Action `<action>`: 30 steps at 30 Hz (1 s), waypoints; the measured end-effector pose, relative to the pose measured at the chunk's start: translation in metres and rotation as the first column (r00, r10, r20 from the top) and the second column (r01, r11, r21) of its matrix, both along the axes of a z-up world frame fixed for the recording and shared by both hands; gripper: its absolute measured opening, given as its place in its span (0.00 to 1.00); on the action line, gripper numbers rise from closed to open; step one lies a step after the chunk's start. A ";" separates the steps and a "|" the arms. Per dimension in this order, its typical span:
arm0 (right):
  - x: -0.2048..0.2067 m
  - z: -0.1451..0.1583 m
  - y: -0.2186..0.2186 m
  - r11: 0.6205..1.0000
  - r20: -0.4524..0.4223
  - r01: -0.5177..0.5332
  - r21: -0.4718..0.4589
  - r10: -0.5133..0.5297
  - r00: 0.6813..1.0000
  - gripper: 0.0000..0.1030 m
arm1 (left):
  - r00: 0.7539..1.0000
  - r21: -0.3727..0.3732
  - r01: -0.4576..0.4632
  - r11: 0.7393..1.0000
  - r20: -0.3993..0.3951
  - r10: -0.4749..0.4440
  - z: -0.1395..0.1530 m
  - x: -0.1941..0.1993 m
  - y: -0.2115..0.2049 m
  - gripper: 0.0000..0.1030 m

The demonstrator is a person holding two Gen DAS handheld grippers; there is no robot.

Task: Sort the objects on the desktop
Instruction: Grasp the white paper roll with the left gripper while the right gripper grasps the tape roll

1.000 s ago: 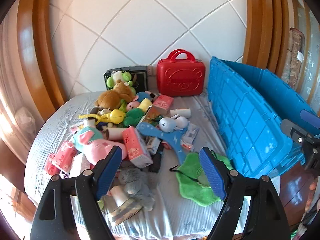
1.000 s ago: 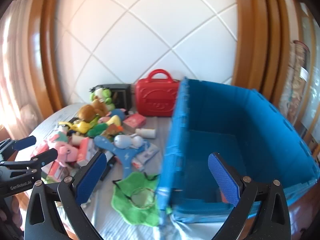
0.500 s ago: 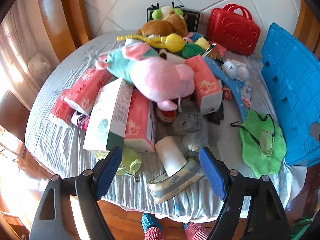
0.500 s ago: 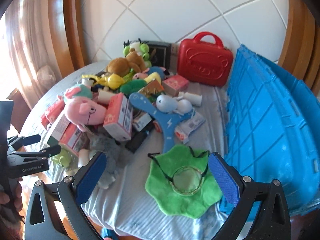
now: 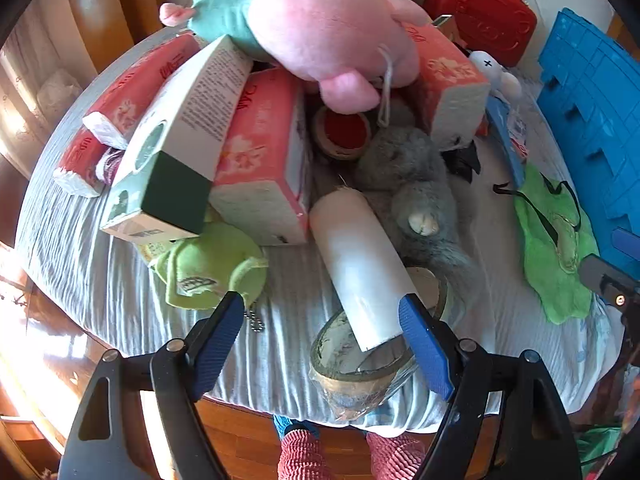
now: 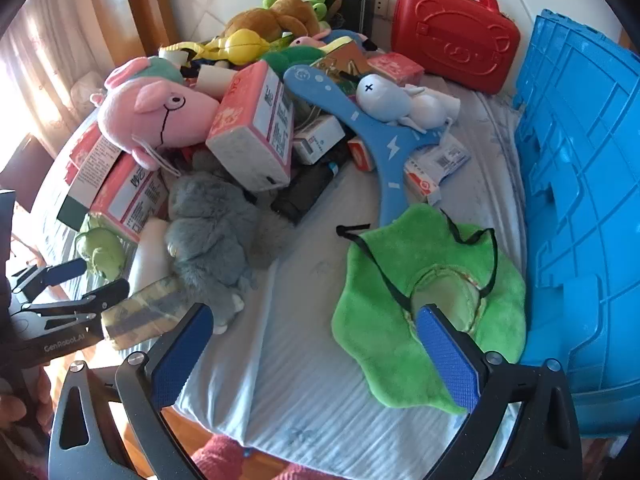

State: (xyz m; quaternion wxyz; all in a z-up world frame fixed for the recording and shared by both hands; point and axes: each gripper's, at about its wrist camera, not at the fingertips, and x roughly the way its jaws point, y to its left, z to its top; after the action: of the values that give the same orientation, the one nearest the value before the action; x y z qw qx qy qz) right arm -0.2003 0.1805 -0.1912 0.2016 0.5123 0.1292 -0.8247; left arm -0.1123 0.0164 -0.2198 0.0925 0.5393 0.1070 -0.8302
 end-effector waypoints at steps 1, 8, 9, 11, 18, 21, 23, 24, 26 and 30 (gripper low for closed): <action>0.001 -0.003 0.000 1.000 0.007 0.000 0.003 0.000 1.000 1.00 | 1.000 0.012 0.013 1.000 -0.002 -0.013 0.000 0.000 0.004 0.77; 0.001 -0.016 0.013 0.999 0.043 0.041 0.019 -0.042 0.998 1.00 | 0.995 0.055 0.090 0.994 0.044 -0.092 -0.017 -0.007 0.033 0.77; 0.001 -0.017 0.015 0.999 0.047 0.046 0.020 -0.047 0.998 1.00 | 0.994 0.058 0.098 0.993 0.051 -0.101 -0.020 -0.008 0.036 0.77; 0.001 -0.019 0.019 0.998 0.054 0.059 0.024 -0.060 0.997 1.00 | 0.991 0.049 0.116 0.992 0.054 -0.119 -0.023 -0.011 0.042 0.77; 0.013 -0.037 0.019 0.997 0.124 0.072 -0.007 -0.071 0.990 1.00 | 0.981 0.071 0.193 0.979 -0.005 -0.194 -0.014 -0.009 0.050 0.47; 0.018 -0.045 0.013 0.997 0.147 0.078 -0.010 -0.076 0.986 1.00 | 0.977 0.066 0.214 0.975 -0.029 -0.212 -0.006 -0.010 0.050 0.46; 0.020 -0.047 0.010 0.996 0.151 0.084 -0.013 -0.082 0.985 1.00 | 0.974 0.045 0.220 0.975 -0.058 -0.217 0.006 -0.010 0.046 0.45; 0.021 -0.047 0.009 0.996 0.152 0.087 -0.013 -0.084 0.985 1.00 | 0.973 0.032 0.220 0.975 -0.077 -0.217 0.014 -0.010 0.044 0.44; 0.022 -0.044 0.005 0.996 0.156 0.091 -0.026 -0.086 0.984 1.00 | 0.971 0.033 0.212 0.977 -0.119 -0.207 0.030 -0.009 0.032 0.44; 0.029 -0.039 -0.012 0.995 0.172 0.069 -0.070 -0.056 0.983 1.00 | 0.970 -0.023 0.178 0.984 -0.167 -0.179 0.053 -0.003 0.011 0.44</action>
State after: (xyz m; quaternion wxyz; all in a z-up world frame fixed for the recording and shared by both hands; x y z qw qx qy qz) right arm -0.1709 0.1680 -0.2303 0.2052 0.5767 0.0641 -0.7882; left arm -0.1148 0.0273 -0.1669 0.0100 0.4743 0.0624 -0.8781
